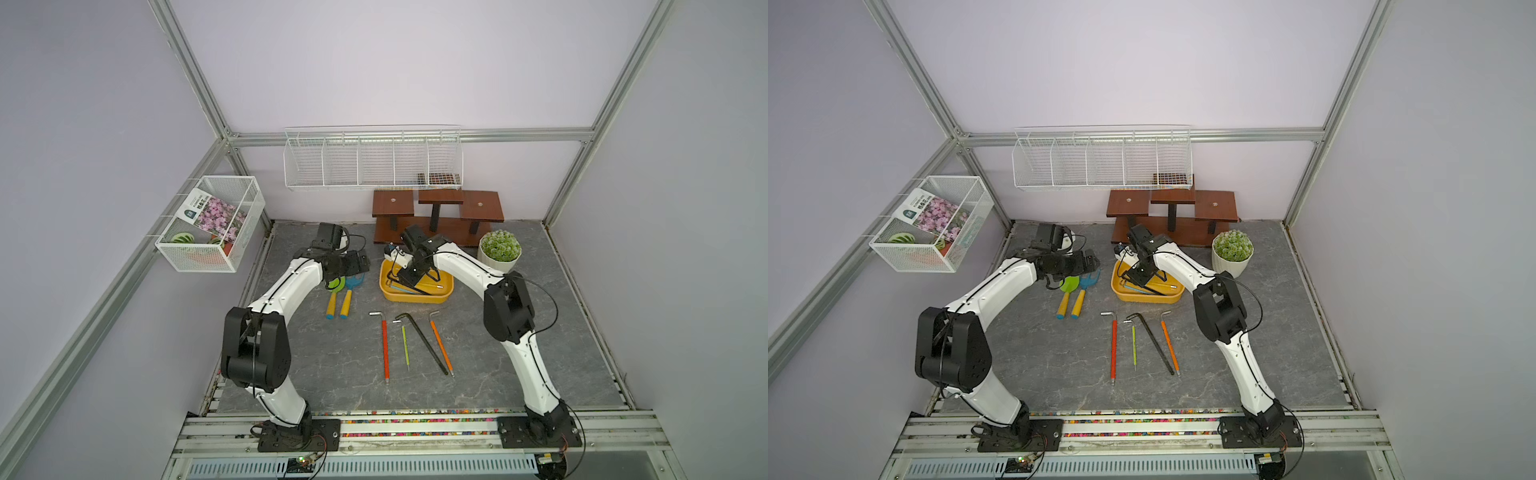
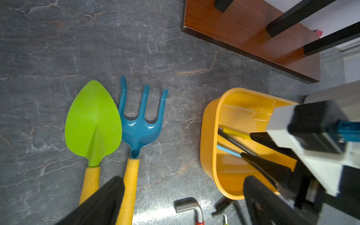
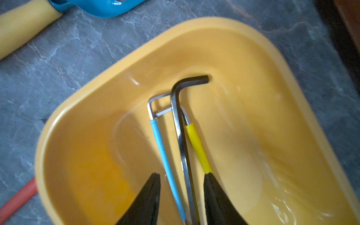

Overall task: Put the hex key on the desktop into the storage box
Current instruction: Place the Allen key in the storage box, then pick up the Allen key from the center of the board.

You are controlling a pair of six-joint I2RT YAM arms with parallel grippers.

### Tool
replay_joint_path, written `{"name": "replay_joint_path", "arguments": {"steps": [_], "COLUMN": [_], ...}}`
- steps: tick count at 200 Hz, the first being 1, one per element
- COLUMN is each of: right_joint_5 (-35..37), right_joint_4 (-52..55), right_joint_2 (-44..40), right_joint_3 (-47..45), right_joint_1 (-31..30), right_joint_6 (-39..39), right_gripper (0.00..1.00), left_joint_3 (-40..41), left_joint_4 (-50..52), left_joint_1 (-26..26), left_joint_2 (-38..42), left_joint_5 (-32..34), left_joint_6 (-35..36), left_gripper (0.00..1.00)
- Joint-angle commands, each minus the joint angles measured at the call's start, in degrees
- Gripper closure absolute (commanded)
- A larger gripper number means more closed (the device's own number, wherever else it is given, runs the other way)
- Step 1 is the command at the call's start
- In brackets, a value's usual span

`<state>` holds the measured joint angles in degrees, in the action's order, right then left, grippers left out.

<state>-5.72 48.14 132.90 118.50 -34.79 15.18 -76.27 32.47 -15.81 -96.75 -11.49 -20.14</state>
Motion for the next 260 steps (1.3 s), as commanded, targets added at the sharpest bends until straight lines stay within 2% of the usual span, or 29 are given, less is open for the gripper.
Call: {"name": "replay_joint_path", "arguments": {"steps": [1, 37, 87, 123, 148, 189, 236, 260], "right_joint_5": [4.29, 8.40, 12.80, 8.99, -1.63, -0.30, 1.11, 4.49], "right_joint_4": [-1.44, -9.12, -13.55, -15.80, -21.77, -19.86, -21.25, -18.44], "right_joint_2": [-8.38, -19.92, -34.68, -44.87, -52.17, -55.77, -59.79, -60.04], "right_joint_3": [-3.28, -16.56, -33.29, -44.59, -52.94, -56.15, -63.38, -64.86], "right_joint_1": [0.34, 0.34, 0.34, 0.27, 0.02, -0.94, -3.29, -3.75], "right_joint_6": [-2.80, -9.42, -19.57, -22.81, -22.52, -26.32, -27.45, -29.68], "right_gripper": [0.58, 0.58, 0.58, 0.58, 0.56, 0.56, 0.56, 0.56], "left_joint_3": [-0.34, 1.98, 6.53, 9.11, 12.27, 12.70, 14.31, 13.96], "left_joint_4": [-0.25, -3.04, -6.75, -4.09, -5.81, -5.75, -6.10, -5.88], "left_joint_1": [-1.00, -2.84, -3.18, -3.21, -3.19, -3.17, -3.17, -3.23], "left_joint_2": [1.55, 5.66, 14.46, 19.60, 20.99, 19.24, 21.16, 20.71], "left_joint_5": [1.37, 2.24, -2.38, -3.51, -5.10, -4.42, -2.17, -2.13], "left_joint_6": [1.62, 3.13, 1.94, -0.29, -1.94, -2.30, -2.91, -3.05], "left_gripper": [0.00, 0.00, 0.00, 0.00, 0.00, 0.00, 0.00, 0.00]}}
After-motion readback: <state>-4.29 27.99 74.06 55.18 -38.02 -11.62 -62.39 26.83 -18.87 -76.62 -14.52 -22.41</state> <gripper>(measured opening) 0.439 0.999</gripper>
